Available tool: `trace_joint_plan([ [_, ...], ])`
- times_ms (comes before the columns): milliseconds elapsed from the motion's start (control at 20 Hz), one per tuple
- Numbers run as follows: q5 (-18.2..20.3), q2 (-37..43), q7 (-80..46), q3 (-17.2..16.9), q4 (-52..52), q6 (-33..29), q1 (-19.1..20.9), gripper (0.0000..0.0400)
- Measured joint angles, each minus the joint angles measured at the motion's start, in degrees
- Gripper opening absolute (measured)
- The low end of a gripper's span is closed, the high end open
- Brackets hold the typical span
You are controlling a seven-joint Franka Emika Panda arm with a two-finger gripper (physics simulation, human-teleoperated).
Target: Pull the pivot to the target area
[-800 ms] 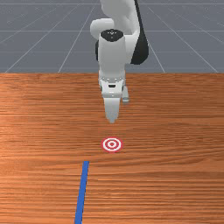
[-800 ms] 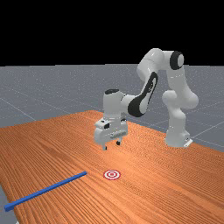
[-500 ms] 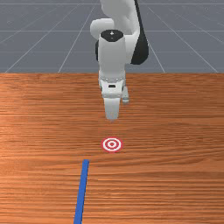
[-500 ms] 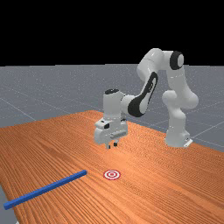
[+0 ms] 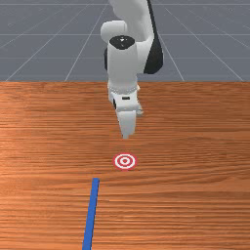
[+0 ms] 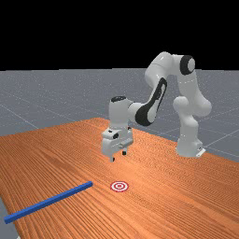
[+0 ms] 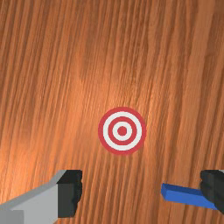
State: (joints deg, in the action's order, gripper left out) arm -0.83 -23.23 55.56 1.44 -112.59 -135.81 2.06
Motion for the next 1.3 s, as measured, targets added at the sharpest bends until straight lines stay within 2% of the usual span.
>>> trace_joint_plan([
  [50,-0.5,0.0,6.6,1.0,0.0,0.0,1.2,0.04],
  [100,0.1,0.0,0.5,-0.2,0.0,0.0,0.4,0.04],
  [250,-1.1,-0.1,15.8,2.0,0.2,0.1,3.4,0.04],
  [650,-0.2,-1.2,10.4,0.1,0.4,-1.0,4.0,0.04],
  [700,-0.9,-1.6,17.1,1.3,0.4,-1.4,5.2,0.04],
  [850,-1.2,-2.2,19.4,1.8,0.4,-1.8,5.6,0.04],
  [900,-3.0,-2.5,34.0,4.5,0.5,-1.9,8.0,0.04],
  [950,-2.8,-2.6,32.7,4.2,0.5,-1.9,7.9,0.04],
  [1000,-3.6,-2.7,39.8,5.4,0.6,-1.8,9.2,0.04],
  [1050,-3.4,-2.7,39.2,5.1,0.6,-1.8,9.3,0.04],
  [1100,-4.1,-2.9,45.7,6.2,0.8,-1.7,10.6,0.04],
  [1150,-2.7,-2.7,34.1,3.9,0.8,-1.8,8.9,0.04],
  [1200,-3.4,-2.9,41.5,5.1,0.9,-1.7,10.4,0.04],
  [1300,-3.4,-3.0,42.7,5.1,1.1,-1.6,11.0,0.04],
])
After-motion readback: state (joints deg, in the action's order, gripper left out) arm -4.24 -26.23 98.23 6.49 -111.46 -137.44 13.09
